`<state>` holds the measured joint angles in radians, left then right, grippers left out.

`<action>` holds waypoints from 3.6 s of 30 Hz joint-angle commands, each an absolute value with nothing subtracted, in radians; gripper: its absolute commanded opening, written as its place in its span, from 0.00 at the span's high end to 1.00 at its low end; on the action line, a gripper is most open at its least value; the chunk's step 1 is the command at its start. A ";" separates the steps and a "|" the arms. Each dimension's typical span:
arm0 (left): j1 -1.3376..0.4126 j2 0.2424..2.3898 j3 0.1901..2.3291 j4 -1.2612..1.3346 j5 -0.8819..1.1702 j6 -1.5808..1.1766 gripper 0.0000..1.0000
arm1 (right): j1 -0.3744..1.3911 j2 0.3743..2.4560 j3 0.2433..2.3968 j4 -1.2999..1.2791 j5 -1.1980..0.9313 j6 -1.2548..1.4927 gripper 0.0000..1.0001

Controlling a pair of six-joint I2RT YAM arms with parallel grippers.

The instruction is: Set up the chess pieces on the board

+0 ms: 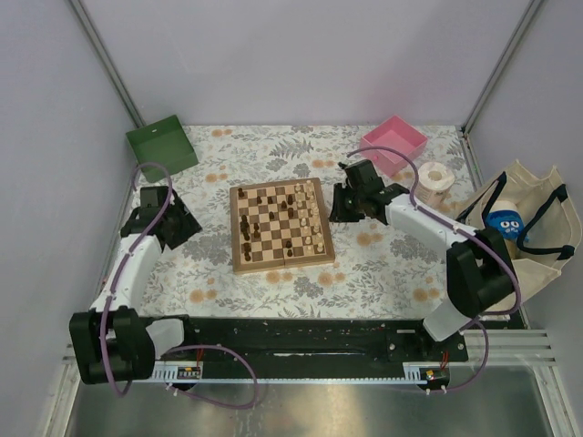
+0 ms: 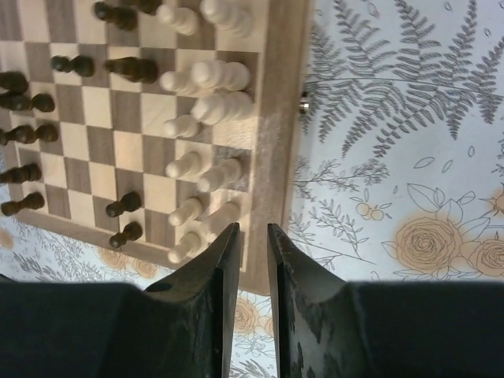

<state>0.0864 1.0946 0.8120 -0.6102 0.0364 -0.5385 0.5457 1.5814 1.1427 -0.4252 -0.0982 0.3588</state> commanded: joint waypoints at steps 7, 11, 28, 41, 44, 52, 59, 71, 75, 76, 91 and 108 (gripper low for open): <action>0.071 1.340 0.785 -0.365 0.086 -0.597 0.77 | 0.403 1.752 1.123 -0.261 -0.258 0.471 0.79; 0.048 1.420 0.781 -0.325 0.103 -0.607 0.87 | 0.385 1.799 1.123 -0.242 -0.255 0.477 0.81; -0.055 1.574 0.799 -0.288 0.081 -0.586 1.00 | 0.362 1.879 1.094 -0.195 -0.362 0.518 0.88; -0.146 1.546 0.775 -0.279 0.147 -0.617 1.00 | 0.362 1.824 0.968 -0.127 -0.411 0.563 0.89; -0.176 1.537 0.772 -0.275 0.158 -0.629 1.00 | 0.364 1.815 0.953 -0.115 -0.416 0.571 0.88; -0.247 1.494 0.729 -0.242 0.141 -0.686 1.00 | 0.364 1.741 0.890 -0.112 -0.391 0.580 0.88; -0.307 1.439 0.693 -0.244 0.133 -0.715 1.00 | 0.364 1.622 0.769 -0.120 -0.348 0.584 0.88; -0.454 1.358 0.649 -0.253 0.071 -0.814 1.00 | 0.362 1.434 0.615 -0.167 -0.304 0.569 0.88; -0.511 1.319 0.632 -0.258 0.051 -0.856 1.00 | 0.364 1.370 0.600 -0.201 -0.270 0.572 0.87; -0.514 1.309 0.629 -0.264 0.040 -0.859 1.00 | 0.364 1.356 0.603 -0.216 -0.252 0.569 0.87; -0.512 1.144 0.782 -0.543 -0.261 -0.741 0.66 | 0.362 1.243 0.761 -0.350 -0.140 0.462 0.74; -0.520 1.460 1.124 -0.522 -0.094 -0.512 0.48 | 0.362 1.247 0.821 -0.377 -0.175 0.433 0.69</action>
